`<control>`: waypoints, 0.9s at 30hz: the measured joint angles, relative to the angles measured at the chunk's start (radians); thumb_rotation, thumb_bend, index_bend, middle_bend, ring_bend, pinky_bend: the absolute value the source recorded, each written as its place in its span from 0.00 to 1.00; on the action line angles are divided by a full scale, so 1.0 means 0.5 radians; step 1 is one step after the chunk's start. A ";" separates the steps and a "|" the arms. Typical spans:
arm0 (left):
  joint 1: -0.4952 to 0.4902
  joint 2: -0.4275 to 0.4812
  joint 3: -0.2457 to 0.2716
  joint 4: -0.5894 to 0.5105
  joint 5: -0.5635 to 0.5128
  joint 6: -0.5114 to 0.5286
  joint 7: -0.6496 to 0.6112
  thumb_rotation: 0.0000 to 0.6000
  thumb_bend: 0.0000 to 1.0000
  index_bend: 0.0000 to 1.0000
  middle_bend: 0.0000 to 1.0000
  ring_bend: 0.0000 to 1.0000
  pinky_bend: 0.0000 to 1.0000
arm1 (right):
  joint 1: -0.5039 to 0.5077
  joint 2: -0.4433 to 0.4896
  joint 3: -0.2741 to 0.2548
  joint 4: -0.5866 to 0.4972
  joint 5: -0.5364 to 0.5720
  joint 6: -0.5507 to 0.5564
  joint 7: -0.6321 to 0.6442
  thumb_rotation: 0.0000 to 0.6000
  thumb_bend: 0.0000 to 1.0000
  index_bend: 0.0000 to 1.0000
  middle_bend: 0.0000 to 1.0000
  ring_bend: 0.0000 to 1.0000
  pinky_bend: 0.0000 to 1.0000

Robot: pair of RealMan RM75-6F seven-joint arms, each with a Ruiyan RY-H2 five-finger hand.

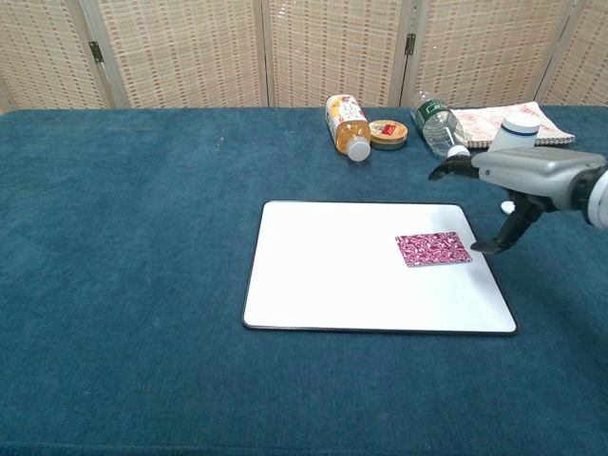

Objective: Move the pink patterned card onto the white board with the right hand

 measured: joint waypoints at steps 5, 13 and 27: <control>-0.007 -0.011 -0.001 -0.014 -0.008 -0.023 0.068 1.00 0.34 0.11 0.08 0.07 0.23 | -0.063 0.161 -0.011 -0.011 -0.034 0.032 0.114 1.00 0.18 0.29 0.03 0.00 0.00; -0.029 -0.036 0.004 -0.071 -0.007 -0.083 0.207 1.00 0.34 0.11 0.08 0.08 0.23 | -0.046 0.239 0.006 0.188 0.062 -0.124 0.211 1.00 0.19 0.31 0.04 0.00 0.00; -0.044 -0.040 -0.006 -0.066 -0.047 -0.117 0.199 1.00 0.34 0.11 0.08 0.08 0.23 | 0.021 0.047 0.045 0.685 0.141 -0.272 0.317 1.00 0.21 0.39 0.08 0.00 0.00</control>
